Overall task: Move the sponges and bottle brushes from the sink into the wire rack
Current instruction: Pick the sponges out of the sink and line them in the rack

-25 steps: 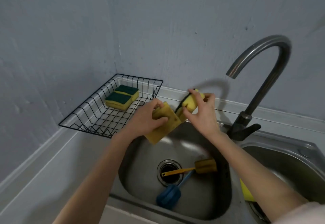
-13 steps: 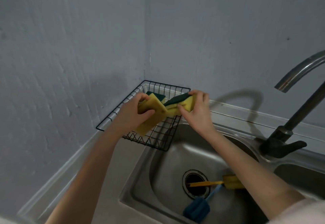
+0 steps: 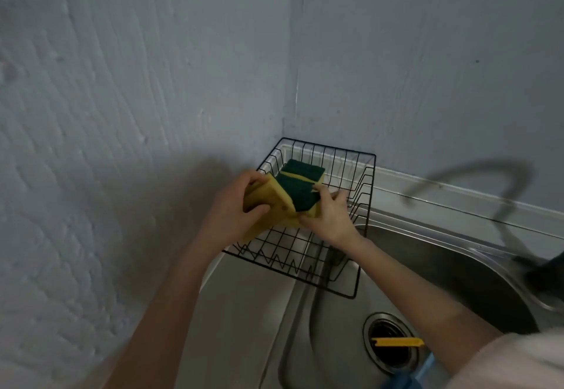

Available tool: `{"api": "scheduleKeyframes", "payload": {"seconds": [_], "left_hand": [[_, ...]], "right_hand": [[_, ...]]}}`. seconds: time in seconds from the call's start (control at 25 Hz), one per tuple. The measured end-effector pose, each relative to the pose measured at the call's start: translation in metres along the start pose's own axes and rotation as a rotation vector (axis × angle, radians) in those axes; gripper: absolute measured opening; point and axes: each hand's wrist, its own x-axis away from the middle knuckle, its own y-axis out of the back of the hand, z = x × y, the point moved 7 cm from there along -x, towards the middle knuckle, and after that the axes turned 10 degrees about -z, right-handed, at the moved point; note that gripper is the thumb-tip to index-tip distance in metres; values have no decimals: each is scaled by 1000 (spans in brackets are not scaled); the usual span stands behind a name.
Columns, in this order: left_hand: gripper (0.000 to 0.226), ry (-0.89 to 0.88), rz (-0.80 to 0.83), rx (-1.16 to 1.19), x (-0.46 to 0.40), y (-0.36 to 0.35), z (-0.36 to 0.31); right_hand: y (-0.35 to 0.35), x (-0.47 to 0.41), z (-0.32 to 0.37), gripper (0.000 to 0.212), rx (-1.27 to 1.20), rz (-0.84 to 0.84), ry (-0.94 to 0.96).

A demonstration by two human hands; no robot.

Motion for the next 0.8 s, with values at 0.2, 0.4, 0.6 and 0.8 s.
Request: {"api": "scheduleKeyframes", "payload": {"seconds": [0.2, 0.4, 0.6, 0.8], "left_hand": [[40, 12, 28, 29, -7, -10, 20], [41, 42, 57, 35, -11, -25, 33], [41, 48, 84, 24, -10, -33, 37], [42, 86, 97, 34, -8, -34, 42]], "right_hand": [[-30, -20, 0, 57, -13, -2, -37], [-31, -29, -2, 48, 8, -63, 14], [-36, -31, -10, 50, -21, -56, 1], [-58, -32, -17, 60, 139, 109, 7]]}}
